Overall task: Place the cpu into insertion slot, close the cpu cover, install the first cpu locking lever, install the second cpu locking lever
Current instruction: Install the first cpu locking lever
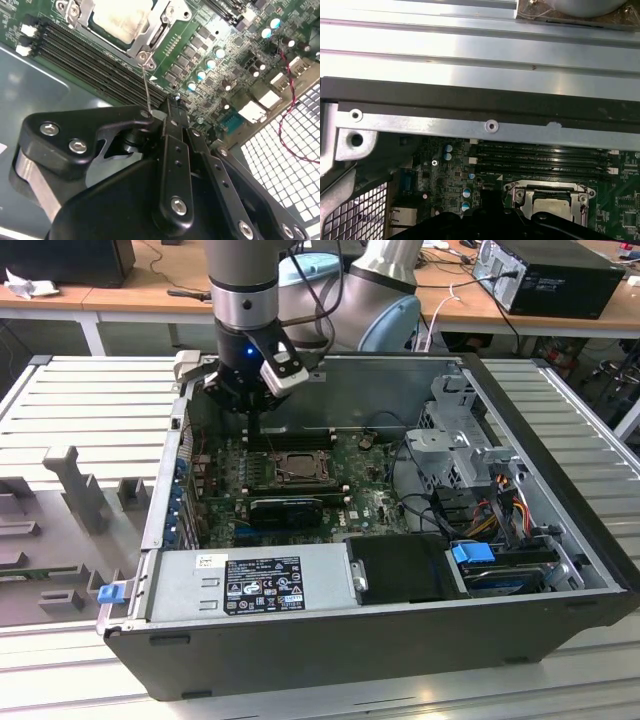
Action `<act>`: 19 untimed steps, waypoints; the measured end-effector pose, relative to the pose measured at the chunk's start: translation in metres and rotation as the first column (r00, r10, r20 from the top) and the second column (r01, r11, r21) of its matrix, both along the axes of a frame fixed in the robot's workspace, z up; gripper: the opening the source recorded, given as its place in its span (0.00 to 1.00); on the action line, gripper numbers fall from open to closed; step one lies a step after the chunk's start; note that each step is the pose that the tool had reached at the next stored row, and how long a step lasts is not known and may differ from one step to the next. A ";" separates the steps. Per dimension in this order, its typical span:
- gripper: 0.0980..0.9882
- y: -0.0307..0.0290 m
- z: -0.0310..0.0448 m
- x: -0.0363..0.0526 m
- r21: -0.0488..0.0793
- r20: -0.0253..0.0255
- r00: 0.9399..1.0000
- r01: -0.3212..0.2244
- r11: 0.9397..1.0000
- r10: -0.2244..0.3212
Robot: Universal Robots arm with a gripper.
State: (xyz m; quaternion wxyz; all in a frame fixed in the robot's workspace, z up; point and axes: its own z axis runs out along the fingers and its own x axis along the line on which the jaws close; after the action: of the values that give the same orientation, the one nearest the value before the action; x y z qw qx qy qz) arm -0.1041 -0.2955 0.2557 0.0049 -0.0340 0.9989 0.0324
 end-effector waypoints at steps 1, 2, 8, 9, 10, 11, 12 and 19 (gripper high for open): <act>0.01 0.0000 0.0000 0.0009 0.000 0.000 1.000 0.000 1.000 0.000; 0.01 0.0000 -0.0001 0.0023 0.000 0.000 1.000 0.000 1.000 0.000; 0.01 0.0000 -0.0003 0.0087 0.000 0.000 1.000 0.000 1.000 0.000; 0.01 0.0000 -0.0004 0.0101 0.000 0.000 1.000 0.000 1.000 0.000; 0.01 0.0000 -0.0004 0.0114 0.000 0.000 1.000 0.000 1.000 0.000; 0.01 0.0000 -0.0004 0.0130 0.000 0.000 1.000 0.000 1.000 0.000; 0.01 0.0000 -0.0005 0.0140 0.000 0.000 1.000 0.000 1.000 0.000; 0.01 0.0000 -0.0006 0.0207 0.000 0.000 1.000 0.000 1.000 0.000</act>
State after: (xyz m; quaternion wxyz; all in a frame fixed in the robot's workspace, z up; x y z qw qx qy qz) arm -0.0835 -0.2955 0.2551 0.0049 -0.0340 0.9989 0.0324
